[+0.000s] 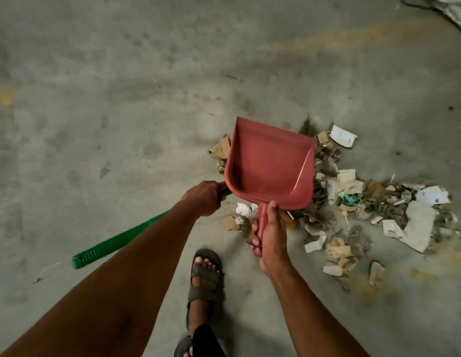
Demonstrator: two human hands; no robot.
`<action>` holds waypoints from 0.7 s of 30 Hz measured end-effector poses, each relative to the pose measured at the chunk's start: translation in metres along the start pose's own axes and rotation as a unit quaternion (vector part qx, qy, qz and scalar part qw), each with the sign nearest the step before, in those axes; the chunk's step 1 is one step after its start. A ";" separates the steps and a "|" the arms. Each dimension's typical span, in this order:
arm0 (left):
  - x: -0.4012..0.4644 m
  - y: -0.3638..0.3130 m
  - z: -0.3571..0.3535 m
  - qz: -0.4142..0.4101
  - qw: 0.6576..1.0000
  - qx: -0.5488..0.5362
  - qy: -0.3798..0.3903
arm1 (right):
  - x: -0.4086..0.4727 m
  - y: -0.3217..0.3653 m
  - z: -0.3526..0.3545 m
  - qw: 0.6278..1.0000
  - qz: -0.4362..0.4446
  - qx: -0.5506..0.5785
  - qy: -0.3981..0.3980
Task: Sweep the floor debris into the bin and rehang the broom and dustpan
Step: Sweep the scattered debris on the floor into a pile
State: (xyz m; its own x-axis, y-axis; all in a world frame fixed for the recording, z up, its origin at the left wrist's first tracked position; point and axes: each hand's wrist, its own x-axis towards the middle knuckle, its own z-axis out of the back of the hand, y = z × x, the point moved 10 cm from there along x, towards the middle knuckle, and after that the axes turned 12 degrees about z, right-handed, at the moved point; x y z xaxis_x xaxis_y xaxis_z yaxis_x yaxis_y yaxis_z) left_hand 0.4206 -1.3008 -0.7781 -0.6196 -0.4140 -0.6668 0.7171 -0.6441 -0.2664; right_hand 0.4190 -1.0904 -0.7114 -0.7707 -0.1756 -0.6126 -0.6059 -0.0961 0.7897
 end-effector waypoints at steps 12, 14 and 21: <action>-0.049 0.085 0.094 0.026 0.949 -0.213 -0.232 | -0.035 -0.006 0.005 0.999 0.004 0.031 -0.006; -0.034 0.092 0.112 0.046 0.933 -0.250 -0.256 | -0.024 -0.004 -0.002 0.999 0.008 0.031 -0.003; 0.071 0.115 0.137 0.158 0.915 -0.299 -0.220 | 0.042 0.013 -0.029 0.999 0.008 0.031 -0.012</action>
State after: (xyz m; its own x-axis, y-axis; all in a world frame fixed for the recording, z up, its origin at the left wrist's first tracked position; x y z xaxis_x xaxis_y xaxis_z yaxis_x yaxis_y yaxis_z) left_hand 0.4156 -1.4922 -0.7612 -0.3262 -0.8220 -0.4668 0.8477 -0.0358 -0.5292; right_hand 0.3846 -1.1275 -0.7255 -0.7846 -0.1527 -0.6009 -0.6038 -0.0319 0.7965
